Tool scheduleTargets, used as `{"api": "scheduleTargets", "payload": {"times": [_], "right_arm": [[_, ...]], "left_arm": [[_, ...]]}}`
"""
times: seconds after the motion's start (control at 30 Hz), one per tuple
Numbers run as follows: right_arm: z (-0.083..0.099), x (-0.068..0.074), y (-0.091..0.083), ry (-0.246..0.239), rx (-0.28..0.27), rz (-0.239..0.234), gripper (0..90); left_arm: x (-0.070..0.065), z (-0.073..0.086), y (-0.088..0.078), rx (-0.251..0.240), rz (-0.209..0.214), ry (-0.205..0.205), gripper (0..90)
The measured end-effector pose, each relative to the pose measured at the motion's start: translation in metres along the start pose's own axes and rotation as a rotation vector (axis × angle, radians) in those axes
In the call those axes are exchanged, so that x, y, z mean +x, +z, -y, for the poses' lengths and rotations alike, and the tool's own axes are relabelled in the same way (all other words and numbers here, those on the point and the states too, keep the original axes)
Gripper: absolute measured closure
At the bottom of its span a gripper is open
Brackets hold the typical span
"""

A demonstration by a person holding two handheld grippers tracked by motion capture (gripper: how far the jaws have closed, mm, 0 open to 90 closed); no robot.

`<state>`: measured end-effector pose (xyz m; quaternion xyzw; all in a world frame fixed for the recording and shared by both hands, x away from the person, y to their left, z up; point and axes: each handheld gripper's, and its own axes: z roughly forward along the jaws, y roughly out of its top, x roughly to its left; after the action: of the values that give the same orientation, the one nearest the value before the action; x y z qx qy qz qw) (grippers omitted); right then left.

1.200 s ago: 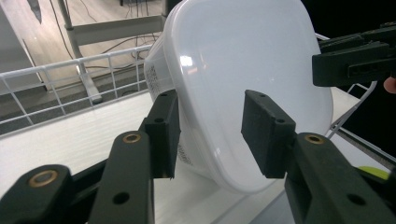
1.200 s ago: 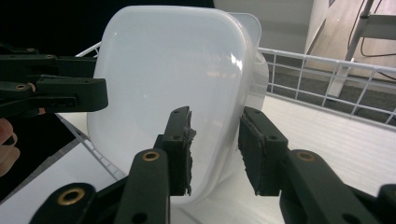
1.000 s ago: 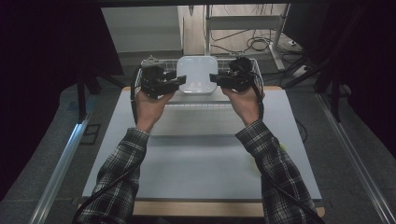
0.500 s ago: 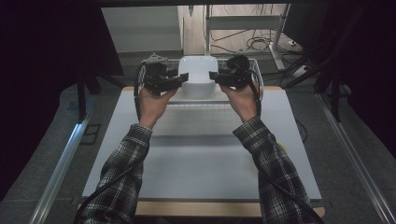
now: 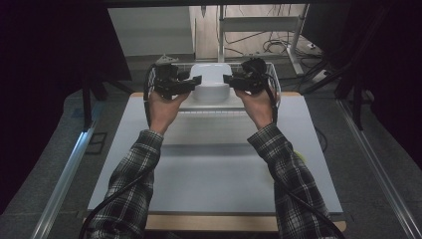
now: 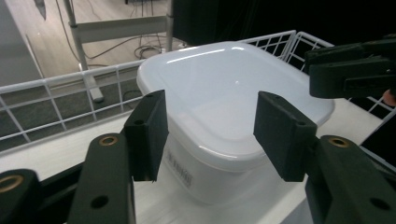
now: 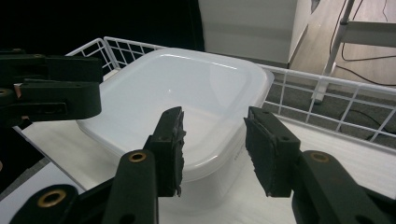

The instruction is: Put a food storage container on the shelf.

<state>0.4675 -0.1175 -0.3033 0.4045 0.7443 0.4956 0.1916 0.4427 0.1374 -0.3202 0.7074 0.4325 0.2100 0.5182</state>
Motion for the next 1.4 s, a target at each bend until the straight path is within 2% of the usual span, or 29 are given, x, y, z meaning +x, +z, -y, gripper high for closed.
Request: {"api": "scheduleTargets", "payload": {"times": [0.13,0.27,0.43,0.5,0.73,0.8,0.93,1.07,1.17,1.4], "right_arm": [[0.001,0.0,-0.006,-0.013,-0.017,-0.004,52.3],[0.003,-0.001,-0.014,-0.018,-0.03,-0.022,47.3],[0.01,0.0,-0.023,-0.032,-0.018,-0.051,41.2],[0.014,0.0,-0.025,-0.036,-0.015,-0.057,39.1],[0.027,0.001,-0.029,-0.055,-0.006,-0.079,32.5],[0.033,0.003,-0.031,-0.062,0.003,-0.086,30.3],[0.04,0.004,-0.035,-0.066,-0.001,-0.094,27.7],[0.051,0.005,-0.041,-0.07,0.011,-0.113,23.7],[0.056,0.006,-0.043,-0.073,0.011,-0.122,22.4],[0.075,0.012,-0.054,-0.103,0.021,-0.145,15.7]], "left_arm": [[-0.001,-0.001,-0.005,0.001,0.001,0.014,39.1],[-0.002,0.003,-0.014,-0.007,0.039,0.01,34.6],[-0.005,0.012,-0.022,-0.005,0.08,0.014,28.2],[-0.007,0.016,-0.024,0.0,0.082,0.017,22.9],[-0.013,0.031,-0.028,0.025,0.103,0.045,17.7],[-0.016,0.038,-0.031,0.043,0.106,0.071,15.7],[-0.02,0.045,-0.035,0.054,0.111,0.089,13.9],[-0.023,0.058,-0.044,0.05,0.138,0.095,10.7],[-0.026,0.063,-0.049,0.047,0.14,0.102,9.6],[-0.036,0.082,-0.059,0.054,0.137,0.148,5.8]]}}
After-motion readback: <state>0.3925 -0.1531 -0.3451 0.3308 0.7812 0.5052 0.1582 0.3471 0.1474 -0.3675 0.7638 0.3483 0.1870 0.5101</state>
